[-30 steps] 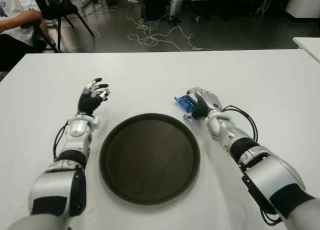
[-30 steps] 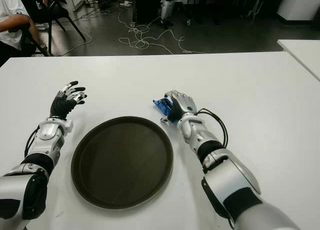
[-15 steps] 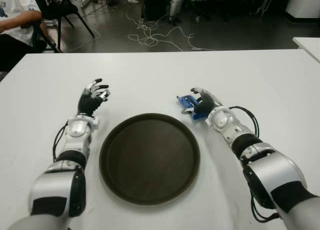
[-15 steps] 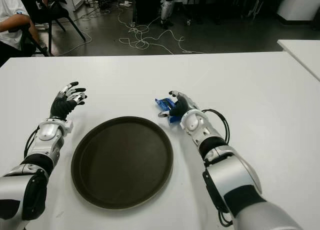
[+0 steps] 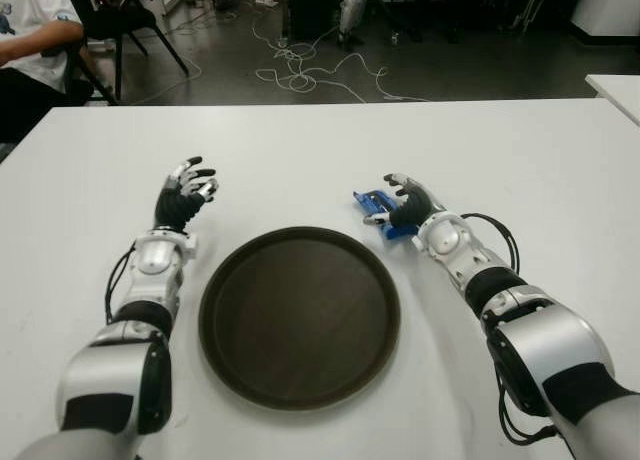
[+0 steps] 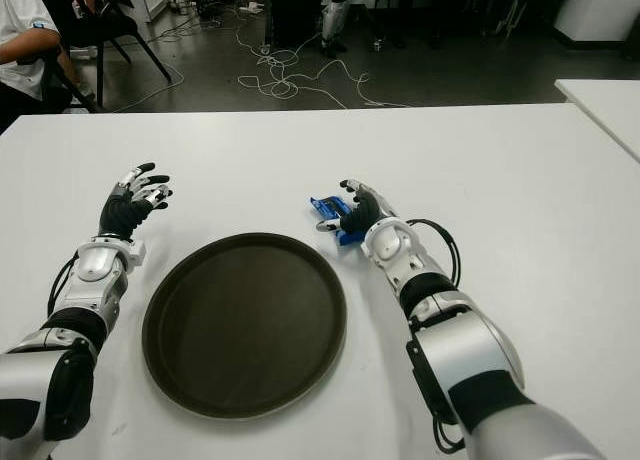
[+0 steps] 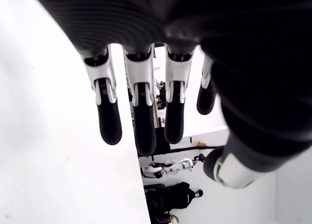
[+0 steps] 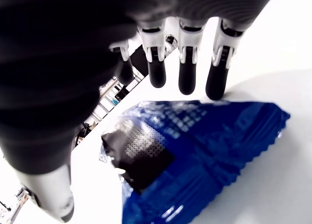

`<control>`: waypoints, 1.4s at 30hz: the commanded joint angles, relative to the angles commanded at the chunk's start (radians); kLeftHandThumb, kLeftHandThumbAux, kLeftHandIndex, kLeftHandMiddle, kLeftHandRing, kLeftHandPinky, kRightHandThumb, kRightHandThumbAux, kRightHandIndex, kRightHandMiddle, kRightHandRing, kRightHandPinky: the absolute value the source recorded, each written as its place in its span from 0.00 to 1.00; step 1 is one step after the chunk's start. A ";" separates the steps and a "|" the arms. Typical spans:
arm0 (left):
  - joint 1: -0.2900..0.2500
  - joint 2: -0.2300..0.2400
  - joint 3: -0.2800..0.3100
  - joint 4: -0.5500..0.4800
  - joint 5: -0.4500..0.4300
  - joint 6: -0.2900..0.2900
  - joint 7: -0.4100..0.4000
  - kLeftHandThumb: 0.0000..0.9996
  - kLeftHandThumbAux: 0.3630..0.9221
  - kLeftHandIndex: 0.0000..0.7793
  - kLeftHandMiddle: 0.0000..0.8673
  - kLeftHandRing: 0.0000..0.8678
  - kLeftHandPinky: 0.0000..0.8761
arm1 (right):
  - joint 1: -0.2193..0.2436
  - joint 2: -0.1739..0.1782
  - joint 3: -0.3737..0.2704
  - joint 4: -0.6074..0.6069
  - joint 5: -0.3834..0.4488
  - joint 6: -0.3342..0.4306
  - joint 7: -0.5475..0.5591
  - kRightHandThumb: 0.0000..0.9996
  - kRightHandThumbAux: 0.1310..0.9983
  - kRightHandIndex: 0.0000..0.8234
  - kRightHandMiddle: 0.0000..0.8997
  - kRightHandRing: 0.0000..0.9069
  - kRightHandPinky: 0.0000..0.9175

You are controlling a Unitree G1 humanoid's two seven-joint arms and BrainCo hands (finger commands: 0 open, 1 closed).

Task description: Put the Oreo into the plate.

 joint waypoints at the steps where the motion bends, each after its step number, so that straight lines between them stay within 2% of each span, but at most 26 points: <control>1: 0.000 0.000 0.000 0.000 -0.001 0.000 -0.002 0.30 0.60 0.21 0.32 0.35 0.37 | 0.000 0.000 0.001 0.000 -0.001 0.000 -0.002 0.00 0.72 0.19 0.17 0.15 0.14; 27: 0.003 -0.005 0.001 -0.005 -0.007 -0.004 -0.012 0.35 0.64 0.21 0.31 0.35 0.38 | 0.000 -0.008 0.006 -0.001 -0.018 0.000 0.003 0.00 0.71 0.18 0.15 0.14 0.15; 42: 0.000 -0.011 0.012 -0.006 -0.023 0.003 -0.028 0.37 0.62 0.21 0.31 0.36 0.39 | 0.008 -0.010 0.048 -0.008 -0.064 -0.014 -0.067 0.00 0.69 0.17 0.15 0.15 0.14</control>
